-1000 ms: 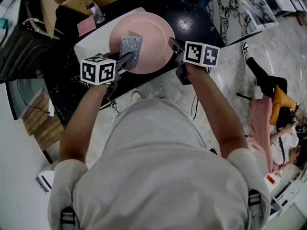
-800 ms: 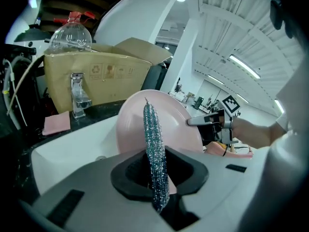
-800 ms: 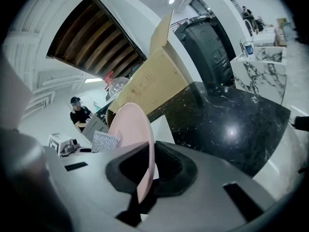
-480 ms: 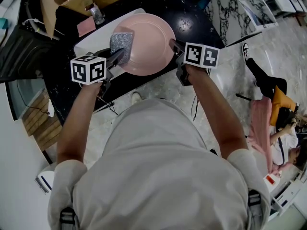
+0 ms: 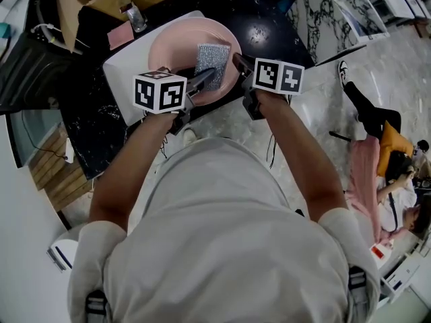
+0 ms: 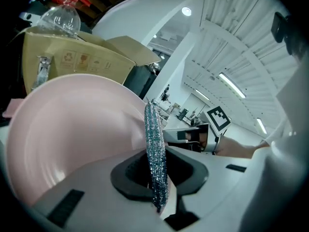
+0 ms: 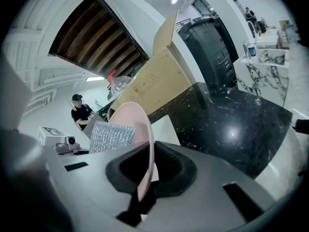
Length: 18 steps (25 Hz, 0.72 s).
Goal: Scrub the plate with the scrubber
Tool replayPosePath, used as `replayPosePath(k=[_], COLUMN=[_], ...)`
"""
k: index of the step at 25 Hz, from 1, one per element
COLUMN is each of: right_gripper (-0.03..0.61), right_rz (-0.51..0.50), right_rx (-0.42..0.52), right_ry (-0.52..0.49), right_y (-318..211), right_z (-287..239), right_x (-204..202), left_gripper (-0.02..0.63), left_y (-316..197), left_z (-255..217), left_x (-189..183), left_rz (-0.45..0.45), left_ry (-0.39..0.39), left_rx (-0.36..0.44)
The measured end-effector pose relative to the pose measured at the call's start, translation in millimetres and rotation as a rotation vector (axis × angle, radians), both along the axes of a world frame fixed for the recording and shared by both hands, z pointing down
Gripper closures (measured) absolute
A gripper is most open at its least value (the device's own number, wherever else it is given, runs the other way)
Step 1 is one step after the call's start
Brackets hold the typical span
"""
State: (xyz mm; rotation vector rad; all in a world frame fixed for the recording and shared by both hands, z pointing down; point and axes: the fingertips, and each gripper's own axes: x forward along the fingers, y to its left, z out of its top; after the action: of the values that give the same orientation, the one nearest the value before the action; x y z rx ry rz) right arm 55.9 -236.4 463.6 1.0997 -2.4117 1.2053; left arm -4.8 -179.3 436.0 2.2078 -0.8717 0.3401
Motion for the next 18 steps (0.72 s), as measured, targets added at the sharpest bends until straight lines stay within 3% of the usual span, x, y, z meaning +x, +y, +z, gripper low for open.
replayPosePath(k=[5, 18], right_gripper=[0.554, 0.554], right_rz=[-0.012, -0.028], right_rx=[0.005, 0.025], right_ry=[-0.002, -0.002], right_y=[3.7, 9.3], right_z=[-2.7, -8.6], right_x=[-2.1, -6.0], left_gripper=[0.546, 0.546], left_y=[0.5, -1.5], left_z=[7.2, 15.8], left_x=[10.3, -24.7], left_rz=[0.024, -0.005], left_ry=[-0.029, -0.081], left_rx=[-0.001, -0.023])
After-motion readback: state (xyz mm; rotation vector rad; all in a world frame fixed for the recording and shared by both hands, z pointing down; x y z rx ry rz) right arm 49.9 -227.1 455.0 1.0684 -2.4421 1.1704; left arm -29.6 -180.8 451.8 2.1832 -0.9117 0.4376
